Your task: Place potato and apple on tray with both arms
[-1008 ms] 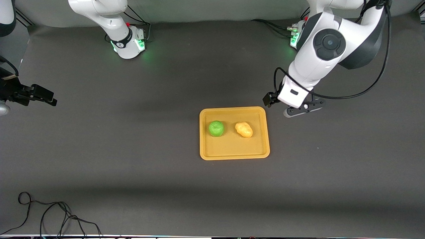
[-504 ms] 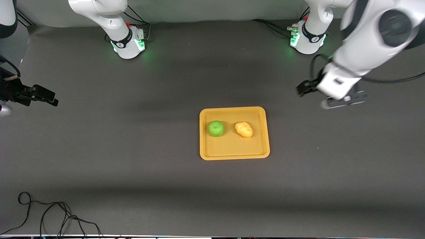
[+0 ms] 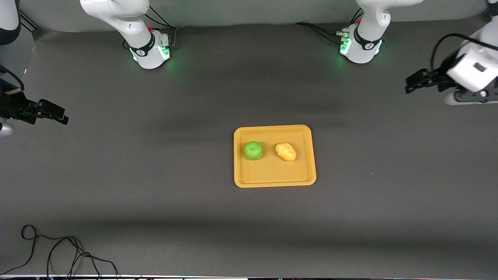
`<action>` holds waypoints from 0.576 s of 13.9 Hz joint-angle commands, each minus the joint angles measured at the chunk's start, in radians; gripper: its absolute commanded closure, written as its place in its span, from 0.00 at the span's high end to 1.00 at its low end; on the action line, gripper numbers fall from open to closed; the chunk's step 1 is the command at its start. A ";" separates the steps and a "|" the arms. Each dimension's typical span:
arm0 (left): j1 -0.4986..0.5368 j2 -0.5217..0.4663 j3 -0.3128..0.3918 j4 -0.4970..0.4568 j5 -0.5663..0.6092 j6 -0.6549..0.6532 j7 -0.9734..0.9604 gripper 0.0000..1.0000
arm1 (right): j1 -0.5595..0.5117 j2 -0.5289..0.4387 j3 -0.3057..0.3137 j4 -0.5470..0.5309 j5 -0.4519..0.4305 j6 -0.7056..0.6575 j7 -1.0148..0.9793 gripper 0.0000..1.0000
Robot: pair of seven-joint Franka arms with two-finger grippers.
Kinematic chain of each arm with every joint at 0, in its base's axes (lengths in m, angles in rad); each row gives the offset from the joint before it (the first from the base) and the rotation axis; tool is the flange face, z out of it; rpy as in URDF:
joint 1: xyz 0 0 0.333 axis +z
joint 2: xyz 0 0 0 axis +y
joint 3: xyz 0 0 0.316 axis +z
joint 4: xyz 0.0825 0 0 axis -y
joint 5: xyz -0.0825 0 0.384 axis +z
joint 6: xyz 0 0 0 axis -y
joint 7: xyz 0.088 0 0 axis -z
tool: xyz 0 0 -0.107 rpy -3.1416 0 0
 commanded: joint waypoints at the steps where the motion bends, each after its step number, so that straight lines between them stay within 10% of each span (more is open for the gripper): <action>1: 0.045 -0.012 -0.015 0.051 0.013 -0.070 0.050 0.97 | -0.005 -0.008 0.007 -0.006 -0.016 0.005 -0.018 1.00; 8: 0.046 -0.016 0.022 0.094 0.057 -0.110 0.112 0.97 | -0.005 -0.008 0.007 -0.006 -0.016 0.005 -0.018 1.00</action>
